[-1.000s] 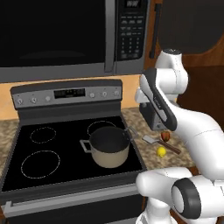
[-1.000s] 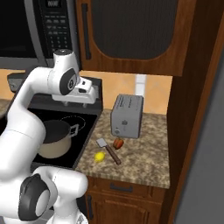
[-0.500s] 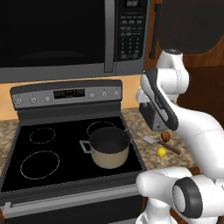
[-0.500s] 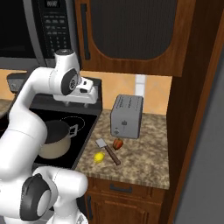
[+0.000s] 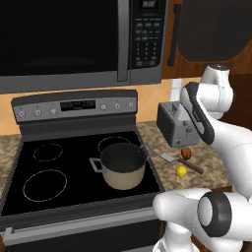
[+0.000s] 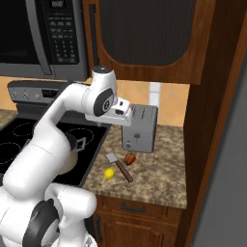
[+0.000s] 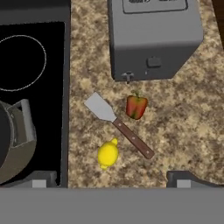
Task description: Put the lemon and bell pepper in the pot. Retrieve the spatula and lightly stir the vegetables in the pot.
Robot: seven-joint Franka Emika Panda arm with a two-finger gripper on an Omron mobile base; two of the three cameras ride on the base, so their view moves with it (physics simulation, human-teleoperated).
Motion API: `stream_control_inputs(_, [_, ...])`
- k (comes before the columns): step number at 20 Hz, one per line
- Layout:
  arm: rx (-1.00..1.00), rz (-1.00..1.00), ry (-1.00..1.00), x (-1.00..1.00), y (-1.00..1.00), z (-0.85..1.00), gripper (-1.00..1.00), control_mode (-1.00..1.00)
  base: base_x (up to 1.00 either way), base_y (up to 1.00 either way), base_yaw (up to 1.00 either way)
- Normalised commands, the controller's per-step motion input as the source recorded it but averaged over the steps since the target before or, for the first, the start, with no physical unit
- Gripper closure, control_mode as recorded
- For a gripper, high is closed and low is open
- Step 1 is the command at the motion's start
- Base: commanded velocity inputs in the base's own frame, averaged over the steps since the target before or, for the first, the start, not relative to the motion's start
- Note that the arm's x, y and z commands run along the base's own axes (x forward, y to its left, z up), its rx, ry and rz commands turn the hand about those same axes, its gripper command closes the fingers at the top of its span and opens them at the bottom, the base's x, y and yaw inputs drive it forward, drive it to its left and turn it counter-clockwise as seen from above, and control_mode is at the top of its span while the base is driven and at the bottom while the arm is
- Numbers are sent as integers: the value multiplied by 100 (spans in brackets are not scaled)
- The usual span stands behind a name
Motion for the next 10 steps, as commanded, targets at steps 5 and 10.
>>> stream_control_inputs(5, [2,-2,2,7,-76,-80,-100,-100,0,0,0])
stream_control_inputs(10, [0,0,0,2,-25,-74,-100,-100,0,0,0])
